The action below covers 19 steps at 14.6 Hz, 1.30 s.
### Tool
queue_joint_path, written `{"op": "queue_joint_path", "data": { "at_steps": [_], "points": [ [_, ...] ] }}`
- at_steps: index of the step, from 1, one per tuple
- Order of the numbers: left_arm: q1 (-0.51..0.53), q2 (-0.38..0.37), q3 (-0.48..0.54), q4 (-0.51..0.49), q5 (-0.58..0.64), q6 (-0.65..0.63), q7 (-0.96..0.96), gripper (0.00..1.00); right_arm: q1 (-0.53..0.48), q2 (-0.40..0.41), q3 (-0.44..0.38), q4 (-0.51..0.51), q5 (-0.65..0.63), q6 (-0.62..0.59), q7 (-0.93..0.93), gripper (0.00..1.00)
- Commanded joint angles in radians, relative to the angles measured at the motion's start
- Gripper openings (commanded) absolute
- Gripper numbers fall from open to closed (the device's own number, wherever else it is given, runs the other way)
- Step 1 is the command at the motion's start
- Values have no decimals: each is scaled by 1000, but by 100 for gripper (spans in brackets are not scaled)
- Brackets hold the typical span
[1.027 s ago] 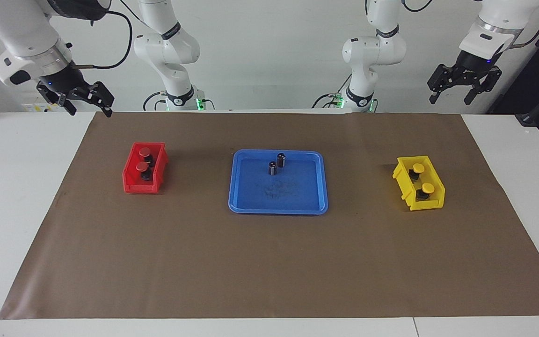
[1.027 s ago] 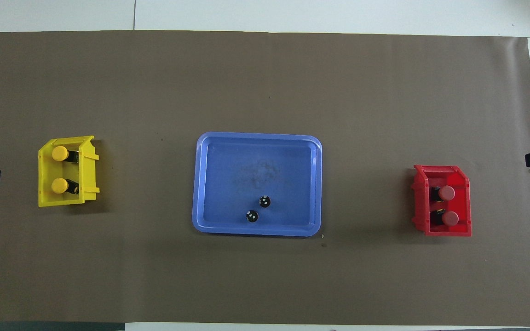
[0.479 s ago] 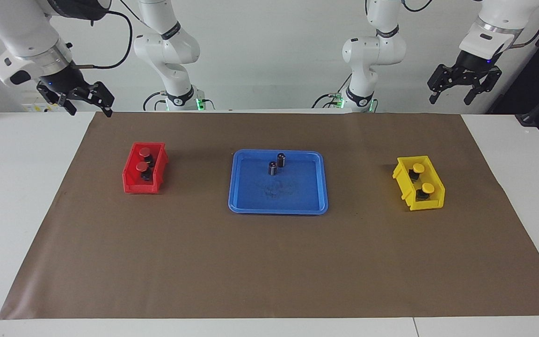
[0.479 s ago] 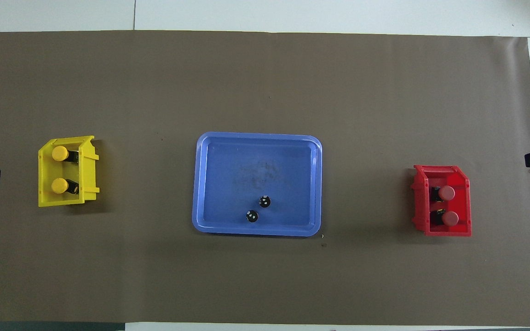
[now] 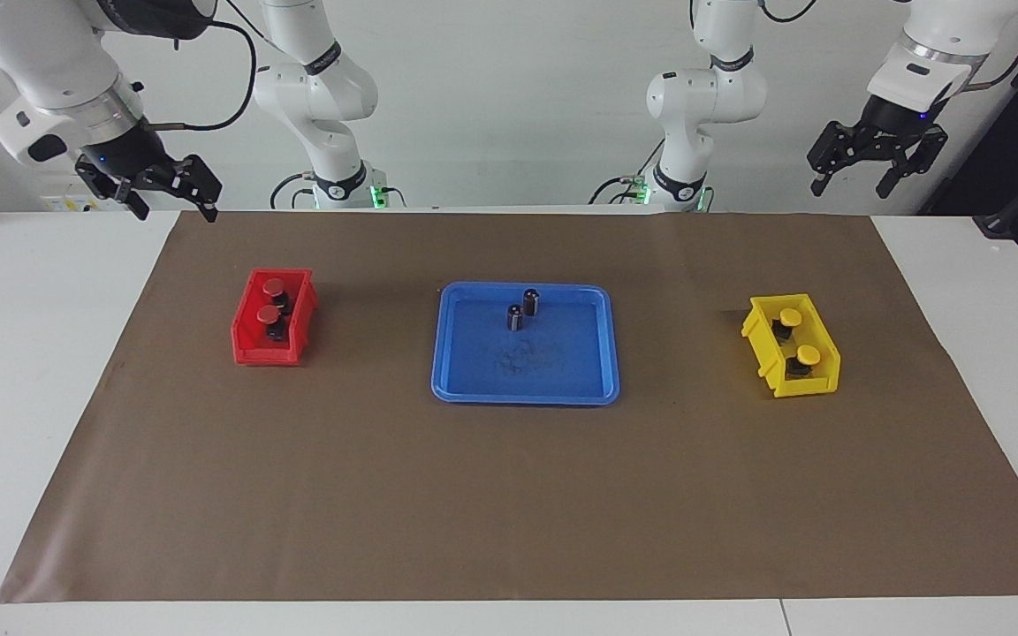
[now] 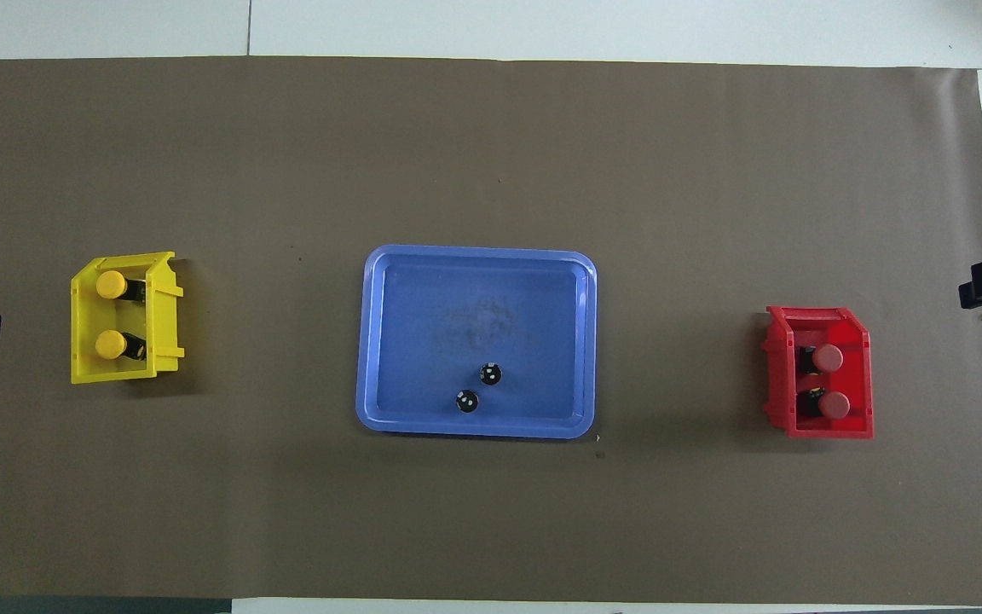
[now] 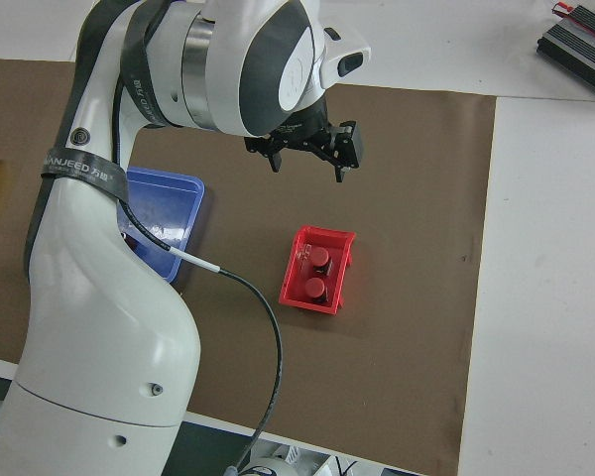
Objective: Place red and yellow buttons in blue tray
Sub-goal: 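Reach the right gripper over the red holder, then grasp a red button in the red holder with the right gripper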
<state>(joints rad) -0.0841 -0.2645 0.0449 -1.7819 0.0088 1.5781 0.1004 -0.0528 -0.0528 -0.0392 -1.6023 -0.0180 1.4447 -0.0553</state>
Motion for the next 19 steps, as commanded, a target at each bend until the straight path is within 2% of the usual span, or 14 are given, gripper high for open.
{"op": "queue_joint_path", "data": {
  "at_steps": [1, 3, 4, 8, 11, 13, 16, 19],
  "points": [
    [6, -9, -2, -4, -10, 8, -10, 100, 11, -51, 7, -117, -10, 96, -17, 99],
    [6, -10, -2, -5, -10, 8, -10, 100, 11, -99, 8, -232, -7, 184, -18, 88],
    [6, -10, -2, -4, -10, 8, -10, 100, 11, -113, 8, -278, -4, 224, -18, 86],
    [6, -10, -2, -4, -10, 8, -10, 100, 10, -110, 8, -444, 4, 385, -20, 76],
    [6, -10, -2, -4, -10, 8, -10, 100, 11, -72, 8, -566, 7, 540, -20, 73],
    [6, -10, -2, -4, -10, 8, -10, 100, 11, -79, 7, -643, 7, 606, -44, 73],
    [6, -10, -2, -4, -10, 8, -10, 100, 1, -79, 7, -712, 7, 692, -90, 72],
    [6, -9, -2, -5, -10, 8, -10, 100, 5, -85, 7, -746, 7, 721, -95, 68]
  ]
}}
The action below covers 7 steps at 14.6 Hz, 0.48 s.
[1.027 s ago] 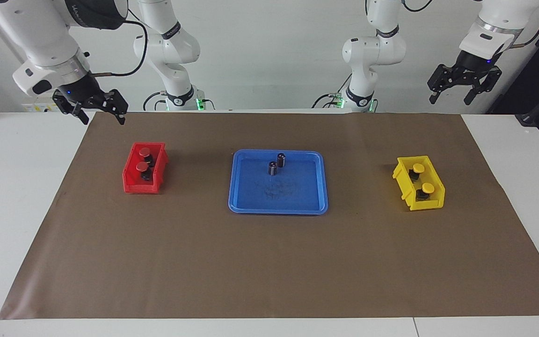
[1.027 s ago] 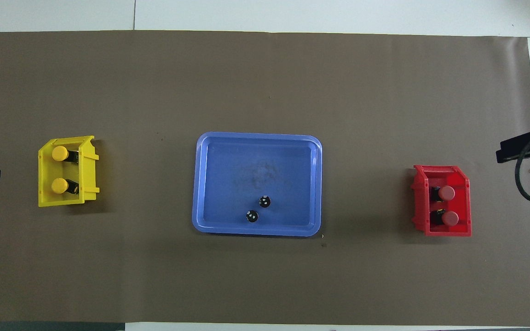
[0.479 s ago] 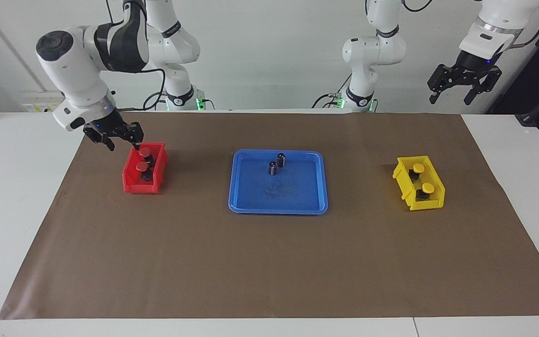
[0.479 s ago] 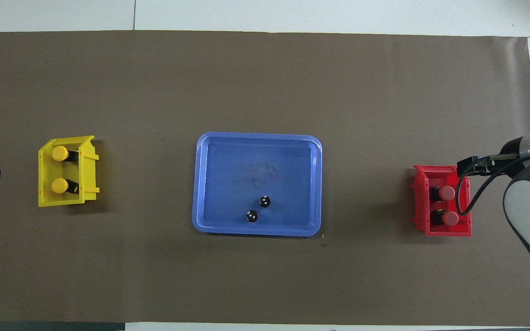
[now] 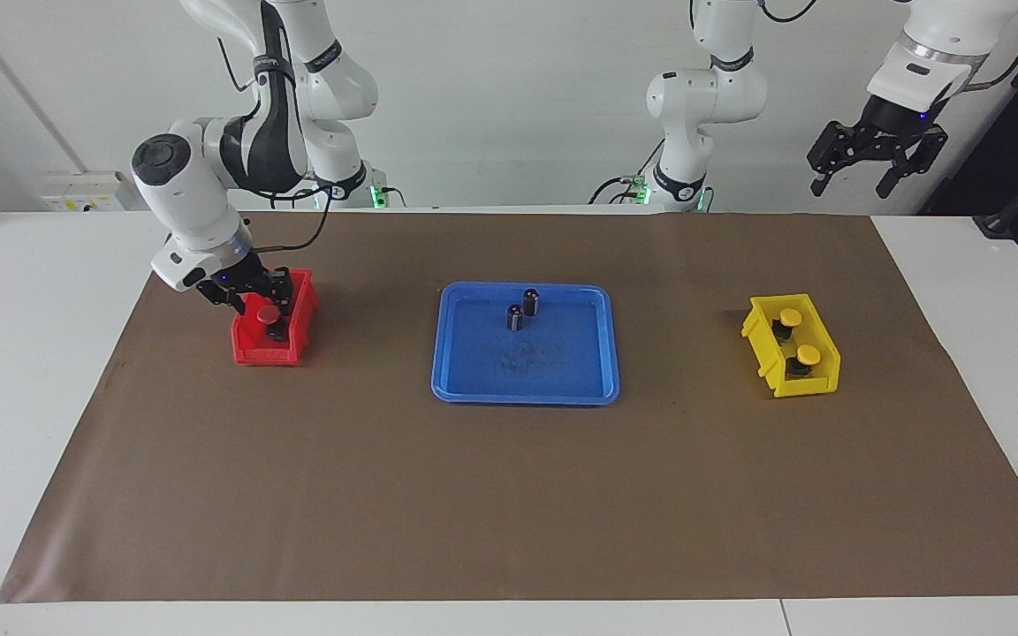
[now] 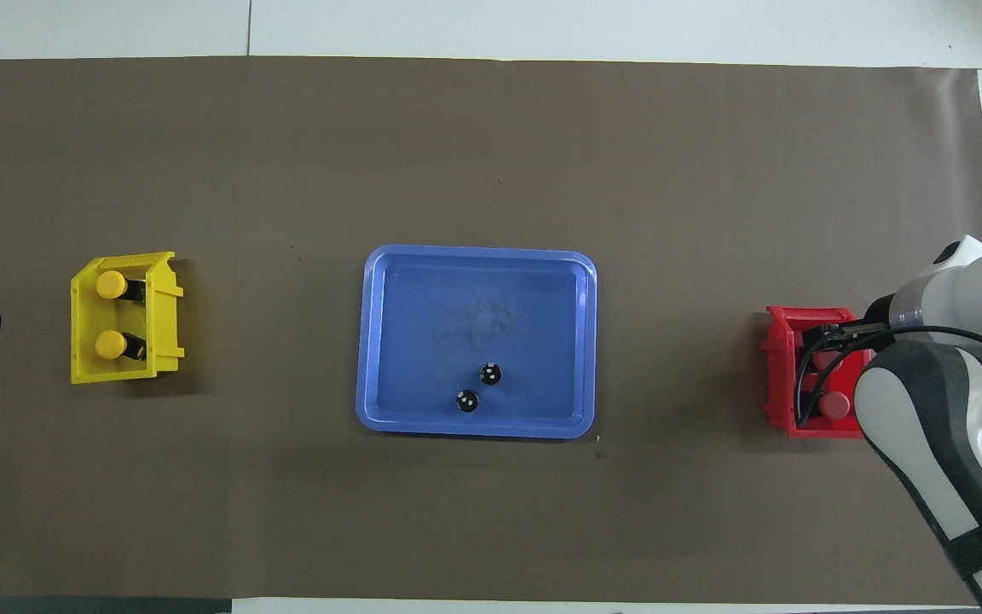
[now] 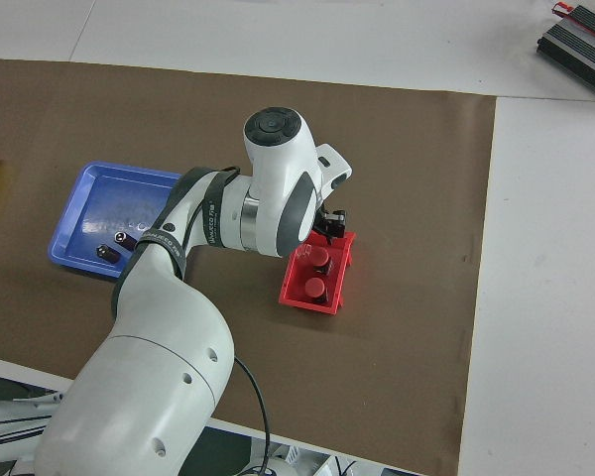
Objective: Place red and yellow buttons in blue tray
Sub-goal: 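Grasp a red button in the red holder with the right gripper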
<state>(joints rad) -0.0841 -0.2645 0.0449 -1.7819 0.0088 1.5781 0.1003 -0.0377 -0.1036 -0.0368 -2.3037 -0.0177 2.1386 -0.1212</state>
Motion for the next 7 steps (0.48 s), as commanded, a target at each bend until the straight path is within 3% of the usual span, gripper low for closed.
{"op": "queue_joint_path", "data": {
  "at_steps": [1, 7],
  "points": [
    [6, -10, -2, -4, -10, 8, -10, 100, -14, -33, 5, -52, 7, 32, -34, 66],
    [6, -10, -2, -5, -10, 8, -10, 100, -17, -38, 3, -101, 5, 102, -84, 64]
  ]
}}
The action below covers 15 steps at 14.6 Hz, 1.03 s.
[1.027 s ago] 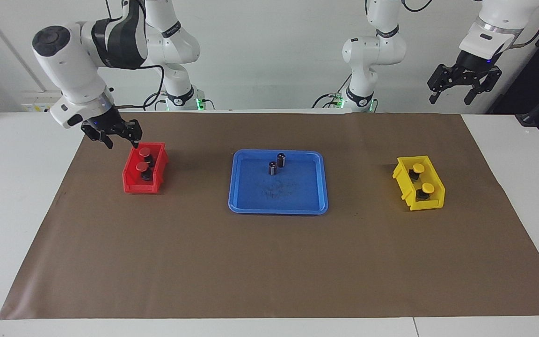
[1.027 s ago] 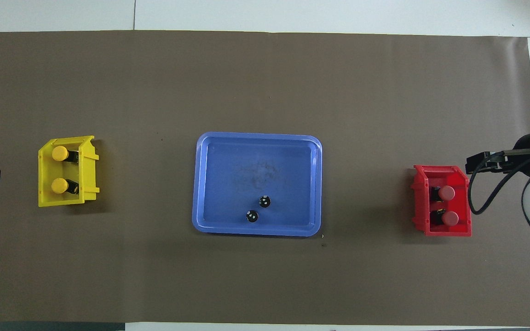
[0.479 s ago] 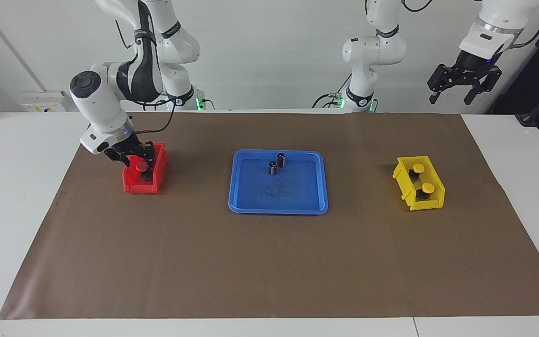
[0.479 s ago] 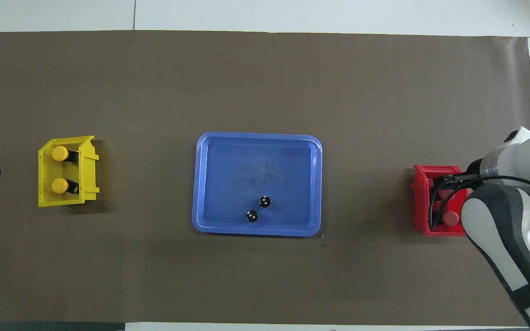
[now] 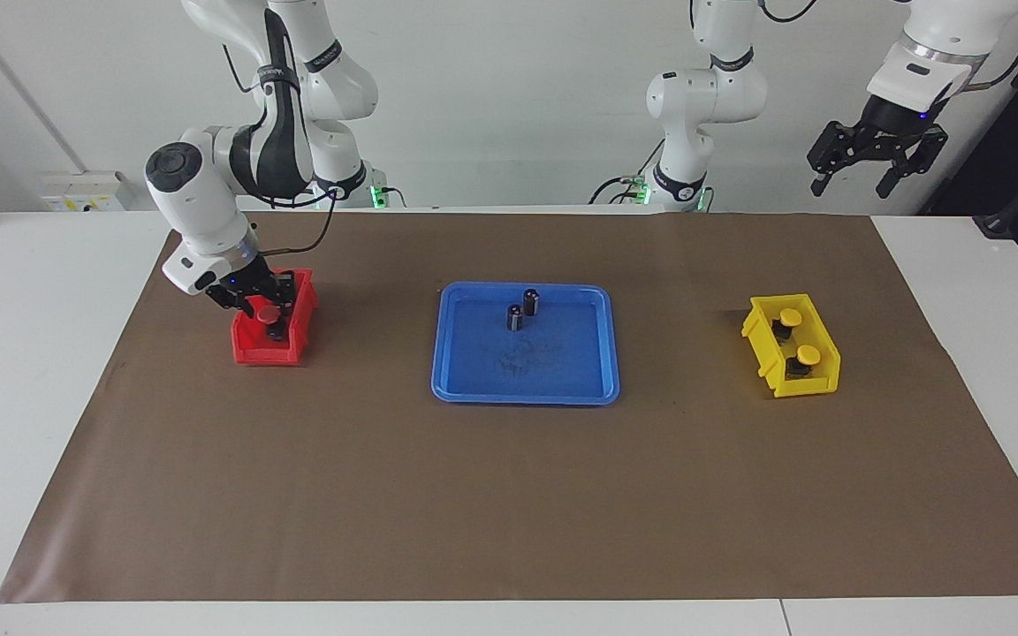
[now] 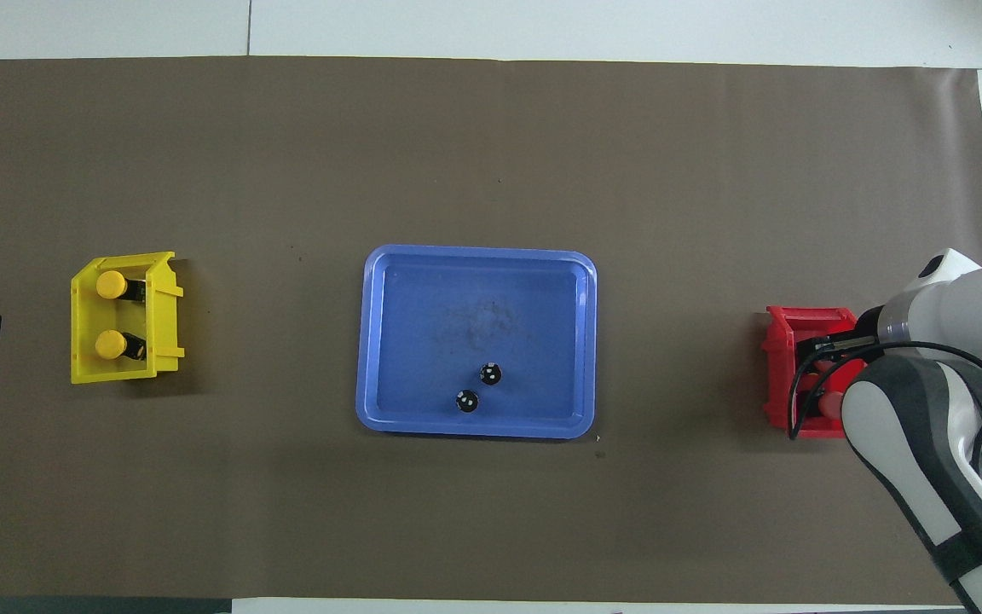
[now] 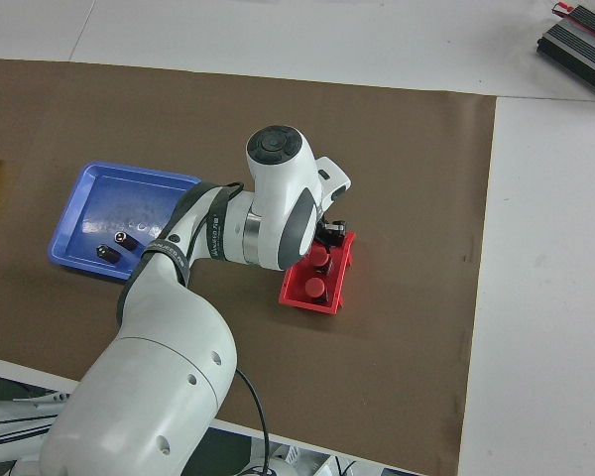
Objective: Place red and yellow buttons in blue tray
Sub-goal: 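Grasp a red button in the red holder with the right gripper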
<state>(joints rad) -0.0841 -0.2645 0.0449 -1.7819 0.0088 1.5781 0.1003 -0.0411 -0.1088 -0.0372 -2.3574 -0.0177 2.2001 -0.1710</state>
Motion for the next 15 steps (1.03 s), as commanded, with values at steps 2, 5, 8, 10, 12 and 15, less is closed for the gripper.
{"op": "queue_joint_path", "data": {
  "at_steps": [2, 5, 8, 10, 12, 15],
  "points": [
    [6, -10, -2, -4, -10, 8, -10, 100, -25, -23, 3, -55, 5, 53, -57, 64],
    [6, -10, -2, -4, -10, 8, -10, 100, -34, -23, 3, -60, 7, 62, -74, 64],
    [6, -10, -2, -5, -10, 8, -10, 100, -33, -28, 3, -80, 7, 84, -70, 63],
    [6, -10, -2, -5, -10, 8, -10, 100, -33, -29, 3, -86, 5, 87, -65, 63],
    [6, -9, -2, -4, -10, 8, -10, 100, -31, -29, 3, -88, 5, 89, -64, 61],
    [6, -10, -2, -5, -10, 8, -10, 100, -31, -31, 3, -95, 5, 99, -64, 52]
  ]
}}
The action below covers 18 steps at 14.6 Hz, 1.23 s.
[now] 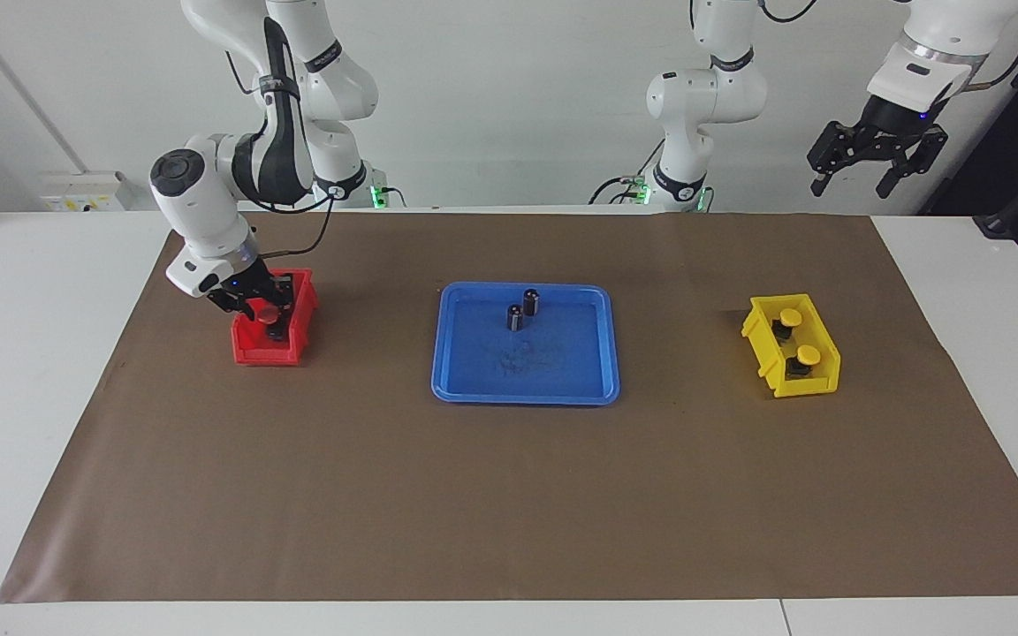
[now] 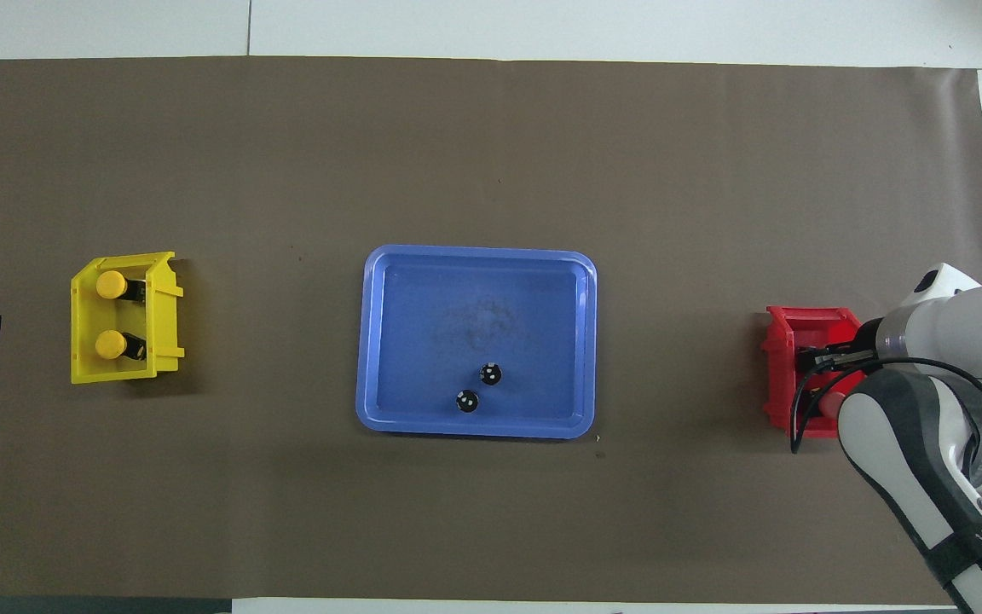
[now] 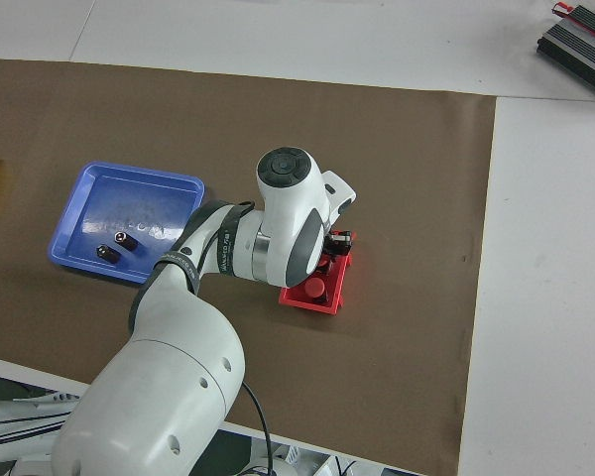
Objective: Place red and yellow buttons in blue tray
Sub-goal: 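Grasp a red button in the red holder with the right gripper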
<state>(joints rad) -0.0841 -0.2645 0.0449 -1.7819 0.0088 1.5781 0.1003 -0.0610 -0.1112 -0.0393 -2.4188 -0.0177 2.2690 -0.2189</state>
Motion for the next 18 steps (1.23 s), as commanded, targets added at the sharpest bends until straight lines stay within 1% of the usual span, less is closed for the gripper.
{"op": "queue_joint_path", "data": {
  "at_steps": [1, 3, 4, 6, 9, 12, 13, 14, 15, 16, 17, 18],
  "points": [
    [6, -10, -2, -5, -10, 8, -10, 100, -11, -30, 6, -34, 5, 29, -17, 45],
    [6, -9, -2, -4, -10, 8, -10, 100, -13, -28, 6, -34, 5, 23, -22, 30],
    [6, -10, -2, -5, -10, 8, -10, 100, -11, -28, 6, -29, 5, 15, -20, 24],
    [6, -10, -2, -5, -10, 8, -10, 100, -11, -22, 6, 0, 4, -26, -25, 24],
    [6, -10, -2, -4, -10, 8, -10, 100, -14, 18, 6, 163, 4, -211, -43, 24],
    [6, -10, -2, -4, -10, 8, -10, 100, -2, 22, 7, 306, 1, -369, -48, 24],
    [6, -9, -2, -5, -10, 8, -10, 100, 18, 37, 9, 386, -1, -440, -43, 25],
    [6, -9, -2, -4, -10, 8, -10, 100, 44, 60, 9, 459, -1, -500, -36, 25],
    [6, -10, -2, -5, -10, 8, -10, 100, 88, 105, 9, 559, 2, -563, 13, 25],
    [6, -10, -2, -4, -10, 8, -10, 100, 139, 134, 9, 623, 2, -592, 83, 25],
    [6, -10, -2, -5, -10, 8, -10, 100, 209, 156, 9, 668, 5, -594, 183, 25],
    [6, -10, -2, -4, -10, 8, -10, 100, 274, 171, 10, 691, 8, -579, 291, 25]
  ]
}}
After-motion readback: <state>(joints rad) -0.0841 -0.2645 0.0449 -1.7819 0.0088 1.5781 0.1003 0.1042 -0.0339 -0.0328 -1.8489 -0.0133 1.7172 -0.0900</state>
